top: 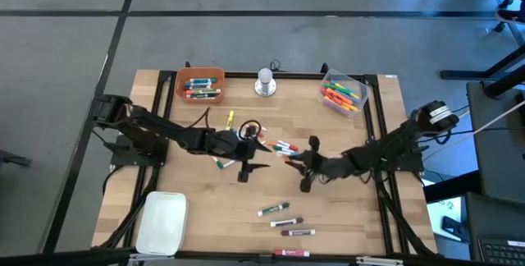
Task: Pick & Place Markers
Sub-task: Put the orange marker pen into the orange bin, then put the green marker pen into the orange bin
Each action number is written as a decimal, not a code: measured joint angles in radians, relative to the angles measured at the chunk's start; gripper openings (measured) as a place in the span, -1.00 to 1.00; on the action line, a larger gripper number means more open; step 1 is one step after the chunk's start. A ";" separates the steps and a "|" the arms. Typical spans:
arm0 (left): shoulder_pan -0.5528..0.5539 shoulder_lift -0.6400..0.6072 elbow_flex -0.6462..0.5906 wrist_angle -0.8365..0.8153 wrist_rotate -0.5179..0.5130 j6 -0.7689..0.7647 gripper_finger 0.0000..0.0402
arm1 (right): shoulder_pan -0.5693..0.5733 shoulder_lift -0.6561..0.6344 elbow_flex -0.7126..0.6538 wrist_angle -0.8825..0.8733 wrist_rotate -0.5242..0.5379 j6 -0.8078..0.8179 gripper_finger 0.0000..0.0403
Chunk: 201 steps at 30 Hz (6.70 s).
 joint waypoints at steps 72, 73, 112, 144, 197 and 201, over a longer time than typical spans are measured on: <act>0.873 0.064 0.313 -1.237 -0.259 0.110 -0.31 | -0.089 0.006 -0.178 0.170 -0.076 0.131 0.26; 0.861 0.064 0.313 -1.236 -0.252 0.102 -0.31 | -0.089 0.006 -0.178 0.170 -0.089 0.133 0.26; -0.285 0.493 0.335 -0.152 -0.087 -0.473 -0.04 | -0.131 0.006 -0.177 0.108 -0.111 0.235 0.26; -0.387 0.543 0.336 -0.019 -0.270 -0.429 -0.06 | -0.140 0.006 -0.177 0.071 -0.148 0.278 0.26; 0.707 -0.479 -0.179 -0.787 -0.327 0.003 -0.71 | -0.010 0.006 -0.178 -0.175 0.016 0.323 0.26; 0.851 -0.503 -0.182 -0.765 -0.147 -0.012 -0.71 | -0.010 0.006 -0.178 -0.175 0.014 0.337 0.26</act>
